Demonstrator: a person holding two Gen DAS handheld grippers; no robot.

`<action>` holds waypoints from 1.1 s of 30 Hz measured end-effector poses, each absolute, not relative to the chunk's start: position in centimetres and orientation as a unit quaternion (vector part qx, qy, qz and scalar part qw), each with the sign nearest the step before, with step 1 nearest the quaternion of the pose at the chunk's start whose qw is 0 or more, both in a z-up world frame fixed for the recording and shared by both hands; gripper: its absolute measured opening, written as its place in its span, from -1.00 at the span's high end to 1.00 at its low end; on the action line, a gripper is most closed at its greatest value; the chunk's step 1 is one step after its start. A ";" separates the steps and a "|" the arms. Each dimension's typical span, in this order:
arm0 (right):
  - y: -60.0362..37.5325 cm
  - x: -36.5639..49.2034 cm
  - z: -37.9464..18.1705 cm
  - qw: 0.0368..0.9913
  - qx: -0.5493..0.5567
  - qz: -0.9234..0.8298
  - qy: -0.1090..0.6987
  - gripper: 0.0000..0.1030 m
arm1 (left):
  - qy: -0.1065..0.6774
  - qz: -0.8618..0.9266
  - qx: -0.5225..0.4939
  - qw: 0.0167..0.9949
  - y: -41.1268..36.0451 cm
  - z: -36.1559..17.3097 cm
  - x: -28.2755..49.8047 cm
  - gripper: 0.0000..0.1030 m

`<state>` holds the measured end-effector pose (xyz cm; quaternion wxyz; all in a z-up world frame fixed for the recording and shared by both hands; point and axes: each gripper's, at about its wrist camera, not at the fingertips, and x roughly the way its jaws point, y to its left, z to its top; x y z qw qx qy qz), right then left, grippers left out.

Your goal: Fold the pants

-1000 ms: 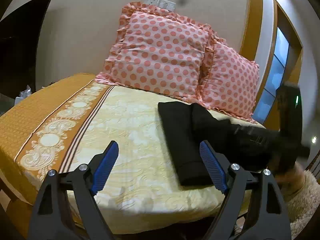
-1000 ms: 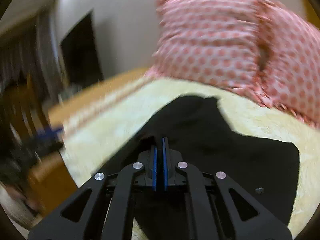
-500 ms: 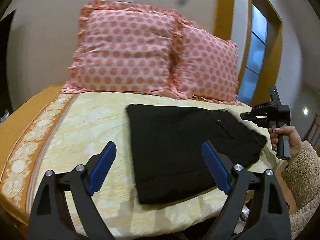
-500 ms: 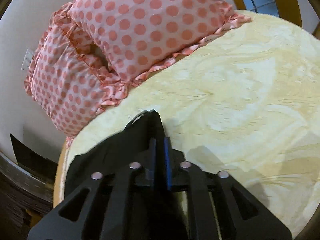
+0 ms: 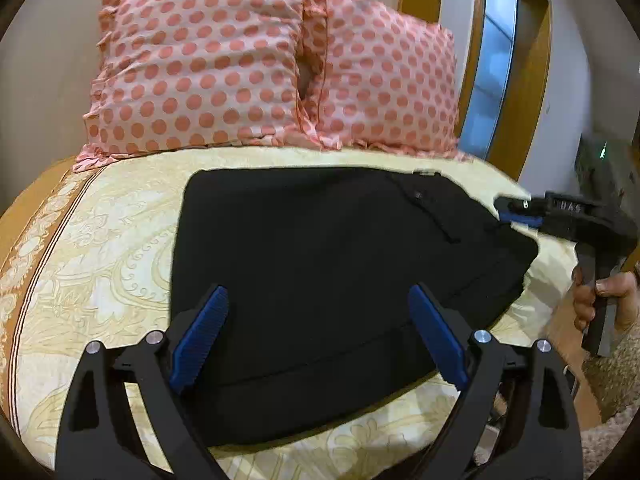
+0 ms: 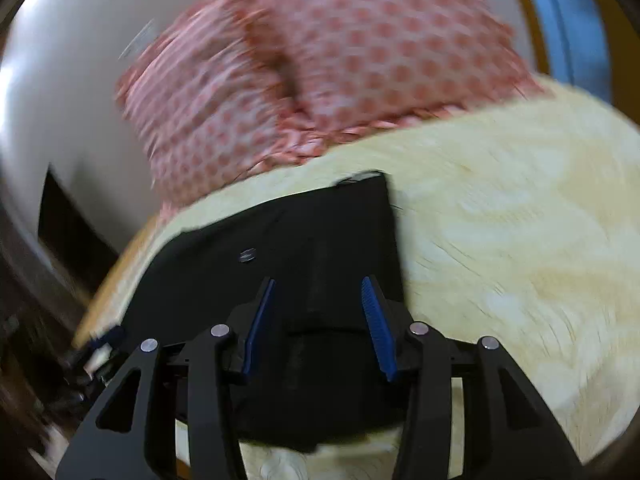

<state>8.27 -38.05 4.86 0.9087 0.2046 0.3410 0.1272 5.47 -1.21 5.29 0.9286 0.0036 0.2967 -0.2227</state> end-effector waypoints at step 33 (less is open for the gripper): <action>-40.0 13.6 1.5 0.858 0.264 0.168 0.407 -0.25 | 0.340 -0.240 0.011 0.909 -1.5 3.7 6.4 -0.61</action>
